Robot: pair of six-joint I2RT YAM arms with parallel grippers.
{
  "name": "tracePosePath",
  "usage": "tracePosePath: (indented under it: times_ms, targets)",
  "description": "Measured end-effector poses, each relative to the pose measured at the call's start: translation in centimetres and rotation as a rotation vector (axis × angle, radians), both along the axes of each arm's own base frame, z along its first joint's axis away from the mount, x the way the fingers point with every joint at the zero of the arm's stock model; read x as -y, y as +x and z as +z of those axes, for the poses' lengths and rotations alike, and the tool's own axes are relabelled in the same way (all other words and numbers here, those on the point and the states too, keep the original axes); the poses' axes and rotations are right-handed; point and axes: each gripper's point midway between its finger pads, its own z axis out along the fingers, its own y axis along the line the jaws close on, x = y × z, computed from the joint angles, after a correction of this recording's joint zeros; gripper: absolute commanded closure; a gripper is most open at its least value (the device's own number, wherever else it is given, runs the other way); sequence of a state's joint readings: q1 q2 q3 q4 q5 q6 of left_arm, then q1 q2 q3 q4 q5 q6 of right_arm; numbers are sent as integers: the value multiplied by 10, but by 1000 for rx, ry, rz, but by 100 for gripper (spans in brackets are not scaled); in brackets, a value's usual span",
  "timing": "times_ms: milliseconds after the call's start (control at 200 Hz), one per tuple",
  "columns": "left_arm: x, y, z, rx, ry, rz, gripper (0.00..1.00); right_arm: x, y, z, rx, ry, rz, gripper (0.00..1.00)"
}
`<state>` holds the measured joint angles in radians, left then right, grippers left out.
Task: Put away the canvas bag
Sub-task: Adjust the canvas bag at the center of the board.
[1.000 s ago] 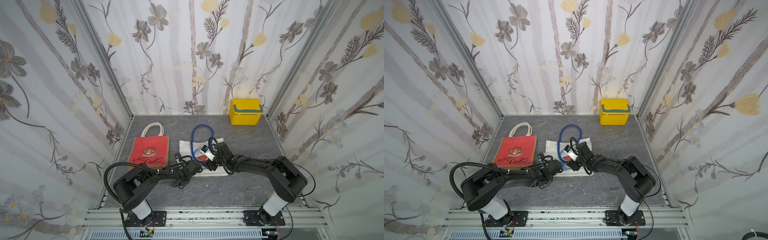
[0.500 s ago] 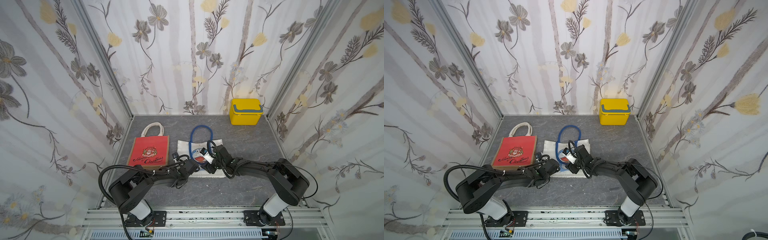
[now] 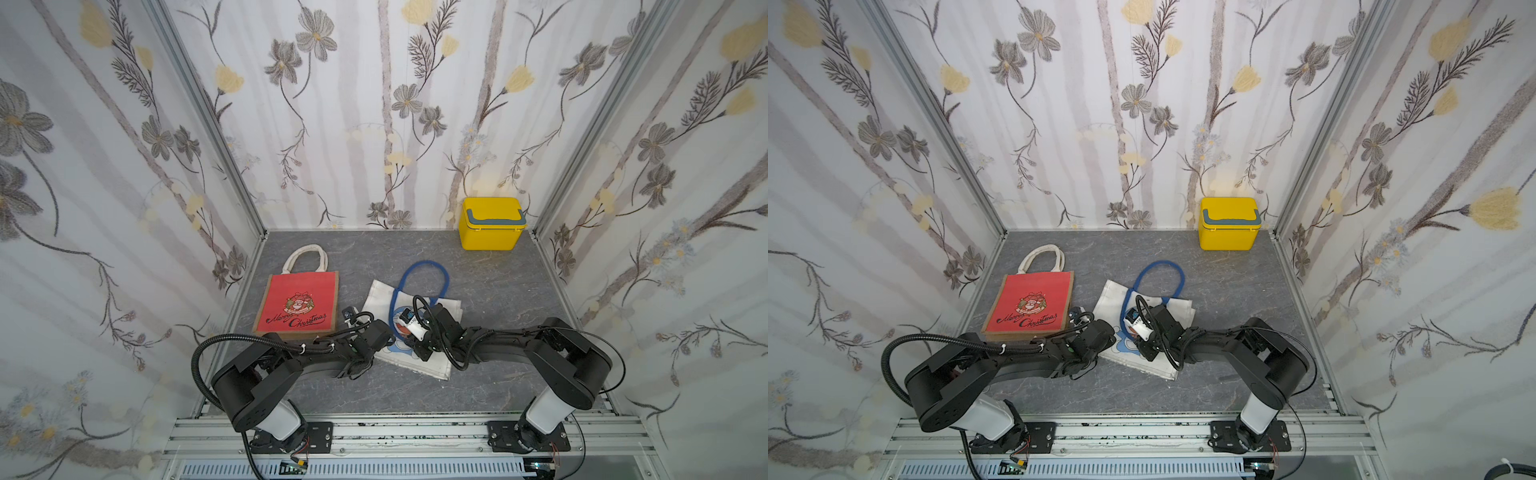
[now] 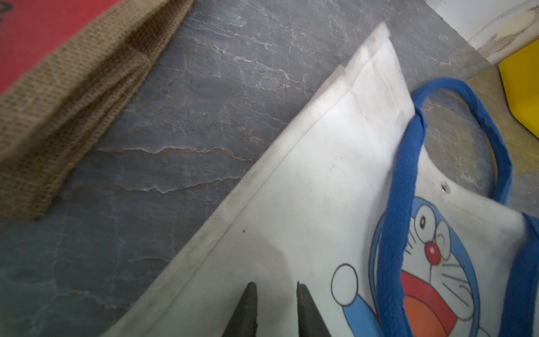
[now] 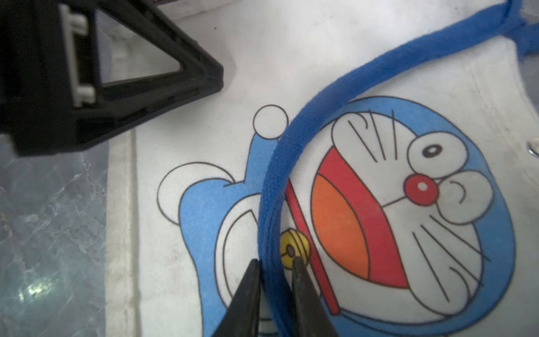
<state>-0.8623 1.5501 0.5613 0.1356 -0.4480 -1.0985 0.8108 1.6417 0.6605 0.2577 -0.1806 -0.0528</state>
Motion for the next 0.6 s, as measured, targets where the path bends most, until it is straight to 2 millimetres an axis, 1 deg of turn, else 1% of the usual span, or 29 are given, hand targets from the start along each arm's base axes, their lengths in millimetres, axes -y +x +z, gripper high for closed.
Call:
tracePosePath:
  times_ms: [125,220,315,395,500,555,600]
  targets:
    - [3,4,-1,13,-7,5,78,6,7,5,16,-3,-54,85]
    - [3,5,-2,19,-8,10,78,5,20,13,23,-7,-86,86]
    - [2,4,-2,26,-14,17,79,-2,39,36,59,19,-111,86]
    - [1,4,-3,30,-25,24,81,-5,51,56,90,53,-125,85]
    - [0,4,-3,33,-32,31,81,-1,65,84,132,98,-156,85]
    - [0,4,-4,34,-35,33,82,3,74,93,148,110,-179,84]
    - [1,4,-3,35,-38,34,82,11,86,98,160,108,-214,83]
